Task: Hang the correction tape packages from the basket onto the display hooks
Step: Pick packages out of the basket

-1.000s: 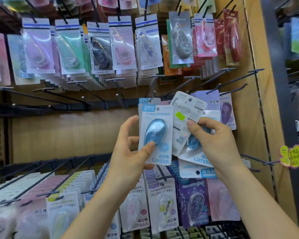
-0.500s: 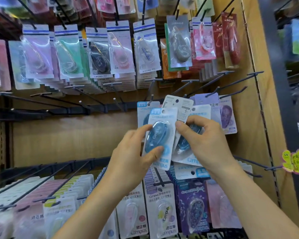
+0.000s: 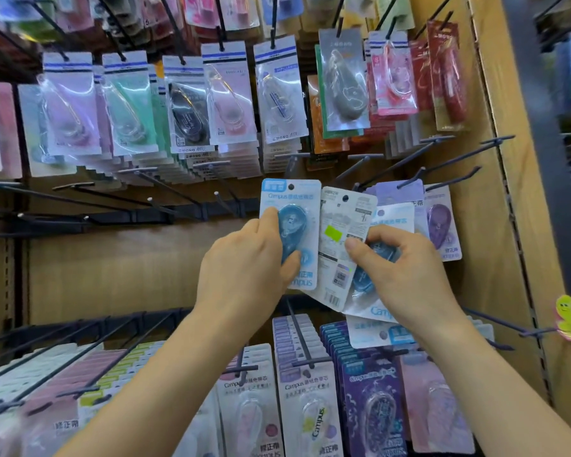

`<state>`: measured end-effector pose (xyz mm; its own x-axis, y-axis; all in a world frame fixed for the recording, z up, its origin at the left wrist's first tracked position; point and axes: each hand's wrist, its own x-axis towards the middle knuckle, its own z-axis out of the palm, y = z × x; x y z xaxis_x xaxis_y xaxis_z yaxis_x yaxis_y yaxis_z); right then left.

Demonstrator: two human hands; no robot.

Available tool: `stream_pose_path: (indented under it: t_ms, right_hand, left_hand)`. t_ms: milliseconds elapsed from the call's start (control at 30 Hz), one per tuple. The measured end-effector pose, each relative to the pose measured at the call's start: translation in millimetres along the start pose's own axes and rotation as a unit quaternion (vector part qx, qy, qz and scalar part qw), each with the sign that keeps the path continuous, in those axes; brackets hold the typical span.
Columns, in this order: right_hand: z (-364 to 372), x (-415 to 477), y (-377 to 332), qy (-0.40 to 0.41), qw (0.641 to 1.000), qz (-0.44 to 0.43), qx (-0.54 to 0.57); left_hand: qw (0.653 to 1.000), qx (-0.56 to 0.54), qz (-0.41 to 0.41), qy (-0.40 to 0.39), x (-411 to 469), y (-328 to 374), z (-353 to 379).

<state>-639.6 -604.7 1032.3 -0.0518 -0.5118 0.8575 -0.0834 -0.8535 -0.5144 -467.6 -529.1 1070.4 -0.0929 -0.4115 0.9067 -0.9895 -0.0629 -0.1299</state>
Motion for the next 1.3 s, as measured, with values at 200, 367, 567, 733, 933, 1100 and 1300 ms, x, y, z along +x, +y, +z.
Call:
stream_pose_path:
  t_ms: [200, 367, 567, 733, 933, 1100, 1300]
  right_hand:
    - [0, 6, -1, -0.022, 0.999, 0.004, -0.026]
    - [-4, 12, 3, -0.037, 0.998, 0.036, -0.041]
    - [-7, 19, 11, -0.044, 0.992, 0.114, 0.03]
    - [-5, 22, 14, -0.035, 0.985, 0.157, 0.058]
    - [0, 23, 15, -0.043, 0.982, 0.164, 0.08]
    - [-1, 20, 16, -0.054, 0.976, 0.172, 0.118]
    - [4, 15, 13, -0.086, 0.969, 0.178, 0.149]
  left_hand:
    - [0.998, 0.046, -0.007, -0.03, 13, -3, 5]
    - [0.993, 0.056, -0.034, -0.101, 42, -12, 42]
    - [0.987, 0.055, -0.023, -0.149, 76, -17, 94]
    - [0.984, 0.062, -0.008, -0.166, 91, -28, 121]
    - [0.974, 0.036, -0.042, -0.218, 108, -31, 139]
    - [0.968, -0.078, -0.091, -0.219, 99, -36, 121]
    - [0.765, -0.555, -0.123, -0.302, 59, -16, 45]
